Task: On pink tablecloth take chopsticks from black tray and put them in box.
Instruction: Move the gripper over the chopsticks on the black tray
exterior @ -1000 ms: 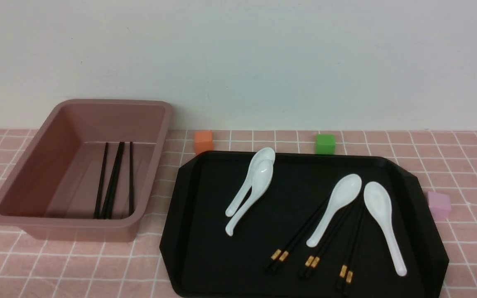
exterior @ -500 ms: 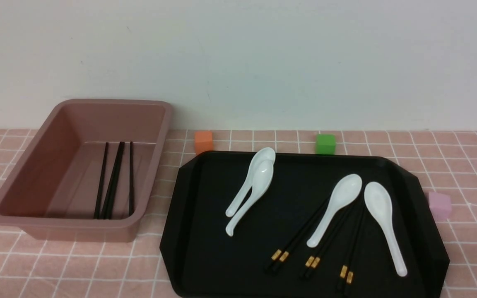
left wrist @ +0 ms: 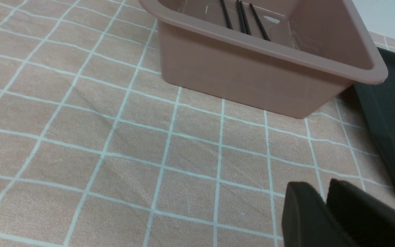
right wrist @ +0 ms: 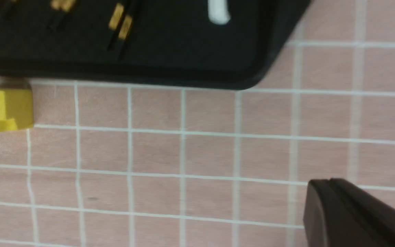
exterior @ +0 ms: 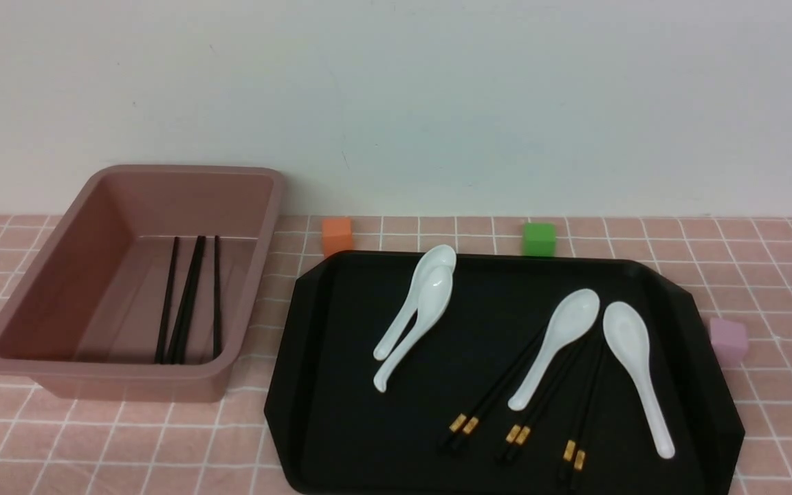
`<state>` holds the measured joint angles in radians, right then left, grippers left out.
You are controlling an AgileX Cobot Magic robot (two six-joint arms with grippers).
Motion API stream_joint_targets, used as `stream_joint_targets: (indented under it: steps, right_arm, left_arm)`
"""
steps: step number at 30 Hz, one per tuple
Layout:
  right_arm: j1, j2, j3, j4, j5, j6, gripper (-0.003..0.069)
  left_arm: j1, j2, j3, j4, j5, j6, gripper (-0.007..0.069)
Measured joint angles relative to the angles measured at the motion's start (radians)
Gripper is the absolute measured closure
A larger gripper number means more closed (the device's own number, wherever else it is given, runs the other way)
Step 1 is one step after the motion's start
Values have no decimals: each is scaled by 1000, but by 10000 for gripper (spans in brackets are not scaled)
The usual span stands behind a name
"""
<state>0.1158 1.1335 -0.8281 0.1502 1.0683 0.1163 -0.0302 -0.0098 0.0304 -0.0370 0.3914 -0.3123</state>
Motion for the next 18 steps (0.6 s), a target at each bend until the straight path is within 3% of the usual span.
stream_joint_targets:
  steps: [5,7,10,14,18]
  right_arm:
    - [146,182,-22,35,-107,48,657]
    - [288,295,-56,0,-186,143,652]
    - [358,360,-98,-63,-250,258,634]
    - [405,470,-182,-135,-298,432,551]
    - [405,576,-228,-169,-330,505,389]
  left_arm:
    - [0,0,0,0,0,0,503]
    - [0,0,0,0,0,0,503]
    - [0,0,0,0,0,0,502]
    - [0,0,0,0,0,0,502]
    - [0,0,0,0,0,0,498]
